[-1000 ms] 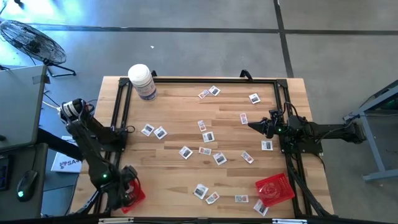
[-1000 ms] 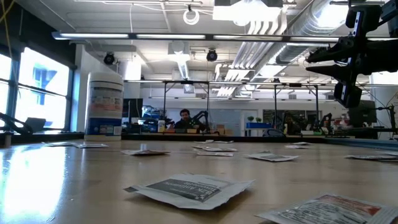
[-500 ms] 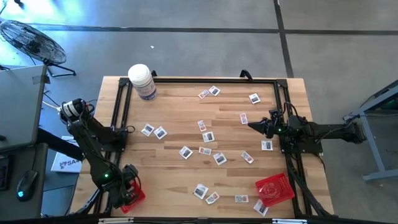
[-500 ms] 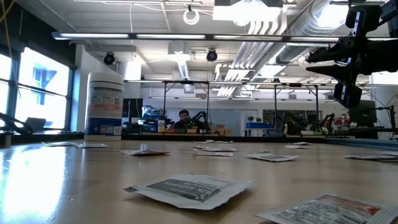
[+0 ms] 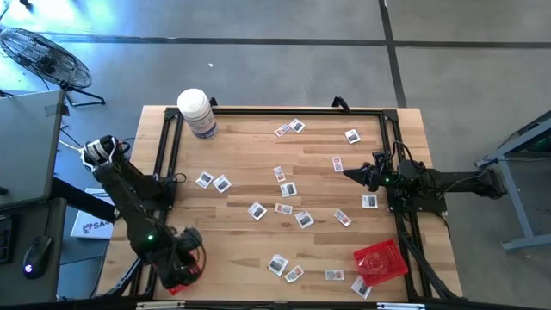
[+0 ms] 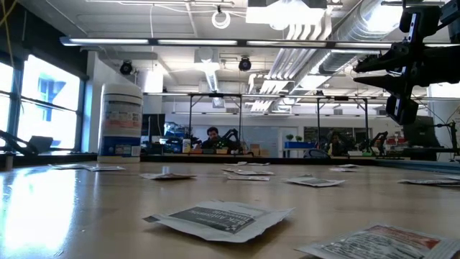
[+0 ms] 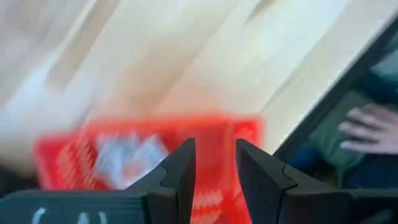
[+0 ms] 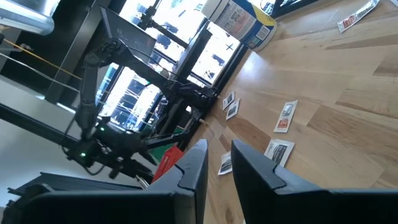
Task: Pick & Place First Aid Supplies
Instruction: Put the ointment pack into the left red bin
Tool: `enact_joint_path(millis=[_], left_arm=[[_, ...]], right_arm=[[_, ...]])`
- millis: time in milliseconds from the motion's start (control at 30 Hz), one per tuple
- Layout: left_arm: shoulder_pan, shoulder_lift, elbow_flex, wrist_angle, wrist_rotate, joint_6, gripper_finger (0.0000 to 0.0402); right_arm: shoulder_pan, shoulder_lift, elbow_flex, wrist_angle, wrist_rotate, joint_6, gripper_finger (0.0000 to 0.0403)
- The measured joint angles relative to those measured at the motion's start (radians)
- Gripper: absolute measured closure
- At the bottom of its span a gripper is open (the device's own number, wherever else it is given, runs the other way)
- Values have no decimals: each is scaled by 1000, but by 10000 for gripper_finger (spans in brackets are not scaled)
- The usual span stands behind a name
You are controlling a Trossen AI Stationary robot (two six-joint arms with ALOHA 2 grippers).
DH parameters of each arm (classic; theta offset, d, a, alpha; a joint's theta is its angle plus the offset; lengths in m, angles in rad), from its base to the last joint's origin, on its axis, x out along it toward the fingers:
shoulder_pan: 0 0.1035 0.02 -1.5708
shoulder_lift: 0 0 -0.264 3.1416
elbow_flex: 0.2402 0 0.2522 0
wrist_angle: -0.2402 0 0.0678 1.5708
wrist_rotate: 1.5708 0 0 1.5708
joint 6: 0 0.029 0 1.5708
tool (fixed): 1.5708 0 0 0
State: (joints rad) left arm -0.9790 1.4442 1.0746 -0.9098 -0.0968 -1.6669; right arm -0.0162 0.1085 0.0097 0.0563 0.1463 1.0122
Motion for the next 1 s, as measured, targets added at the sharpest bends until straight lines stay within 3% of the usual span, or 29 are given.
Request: enact_joint_path(millis=[133, 300, 400, 600, 767, 1000], left_arm=[[69, -1, 34, 33, -170, 200, 291], [162, -1, 41, 99, -376, 575, 291], [212, -1, 41, 131, -445, 775, 291], [310, 3, 38, 196, -541, 825, 291], [399, 48, -2, 367, -510, 825, 291], [530, 206, -21, 584, -490, 833, 290]], right_arm=[[0, 0, 0, 0, 0, 0, 339], [0, 0, 0, 0, 0, 0, 339], [0, 0, 0, 0, 0, 0, 339], [0, 0, 0, 0, 0, 0, 339], [0, 0, 0, 0, 0, 0, 339], [0, 0, 0, 0, 0, 0, 339]])
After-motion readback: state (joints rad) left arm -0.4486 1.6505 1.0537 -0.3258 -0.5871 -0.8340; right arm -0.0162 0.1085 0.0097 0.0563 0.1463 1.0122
